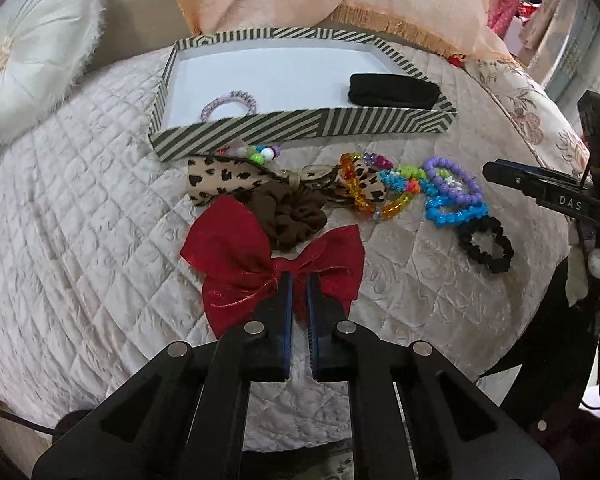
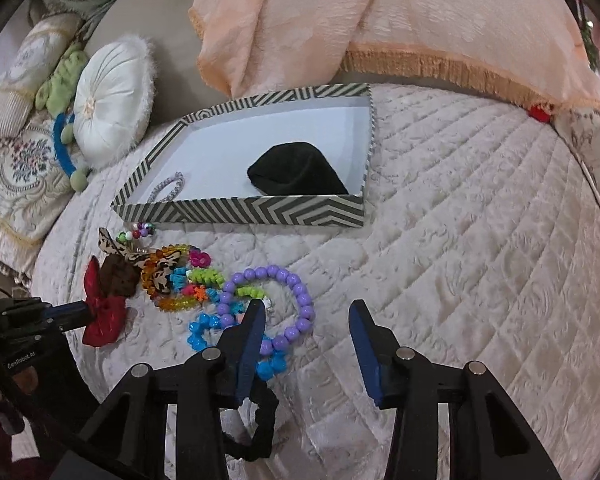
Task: Organize jewelry
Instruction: 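Grasp the red bow with the left tool while the right tool grasps the purple bead bracelet, then lift and carry the red bow and purple bracelet over the striped tray with both tools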
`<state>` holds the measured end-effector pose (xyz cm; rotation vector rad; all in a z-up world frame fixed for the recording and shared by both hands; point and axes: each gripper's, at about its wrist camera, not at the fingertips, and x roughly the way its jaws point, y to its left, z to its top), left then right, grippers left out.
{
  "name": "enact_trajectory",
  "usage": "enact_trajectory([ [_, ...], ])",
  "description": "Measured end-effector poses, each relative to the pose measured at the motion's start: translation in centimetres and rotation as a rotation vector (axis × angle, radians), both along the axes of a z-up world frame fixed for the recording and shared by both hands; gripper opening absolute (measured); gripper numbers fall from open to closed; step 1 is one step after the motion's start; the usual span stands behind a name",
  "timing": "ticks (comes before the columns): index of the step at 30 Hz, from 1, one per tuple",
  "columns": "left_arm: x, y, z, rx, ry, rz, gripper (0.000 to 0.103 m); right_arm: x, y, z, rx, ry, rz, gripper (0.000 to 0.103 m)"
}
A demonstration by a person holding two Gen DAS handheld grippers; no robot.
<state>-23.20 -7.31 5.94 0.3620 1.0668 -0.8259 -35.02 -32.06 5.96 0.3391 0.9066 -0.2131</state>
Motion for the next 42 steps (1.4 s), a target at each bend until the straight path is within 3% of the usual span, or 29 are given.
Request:
enact_trajectory([
  [5,0.0,0.0,0.1,0.004,-0.018,-0.003,0.008,0.6,-0.1,-1.2,0.003,0.031,0.008,0.042],
  [6,-0.2,-0.1,0.3,0.008,-0.034,-0.022,0.015,0.7,-0.1,-1.4,0.013,0.036,0.008,0.042],
  [7,-0.3,-0.3,0.3,0.015,-0.045,-0.042,0.031,0.8,-0.2,-1.7,0.028,0.043,0.01,0.042],
  [9,-0.6,-0.8,0.5,0.035,-0.068,-0.105,0.049,0.9,-0.2,-2.2,0.044,0.052,0.015,0.042],
  [18,-0.2,-2.5,0.1,0.194,-0.204,-0.434,0.049,1.0,-0.2,-2.2,0.041,0.072,0.032,0.042],
  [23,-0.1,-2.8,-1.3,0.25,-0.187,-0.596,0.049,1.1,-0.6,-2.2,0.062,0.074,0.024,0.042],
  [26,-0.1,-3.0,-2.4,0.277,-0.184,-0.637,0.05,1.3,-0.7,-2.2,0.057,0.076,0.033,0.042],
  [29,0.7,-3.0,-2.6,0.253,-0.155,-0.607,0.051,1.7,-0.6,-2.2,0.045,0.072,0.038,0.042],
  [32,2.0,-2.7,-2.6,0.179,-0.079,-0.509,0.049,2.1,-0.6,-2.4,0.012,0.068,0.038,0.042],
  [33,2.1,-2.6,-2.7,0.169,-0.073,-0.487,0.041,2.3,-0.6,-2.6,-0.006,0.078,0.042,0.037],
  [38,2.0,-1.9,-2.5,0.114,-0.062,-0.351,0.029,3.1,0.3,-3.1,-0.135,0.089,0.076,0.02],
  [39,1.9,-1.7,-2.3,0.1,-0.058,-0.315,0.025,3.1,0.4,-3.0,-0.144,0.085,0.079,0.012],
  [42,0.8,-1.1,-1.6,0.048,-0.029,-0.249,0.022,2.5,0.3,-2.1,-0.118,0.051,0.069,0.009],
])
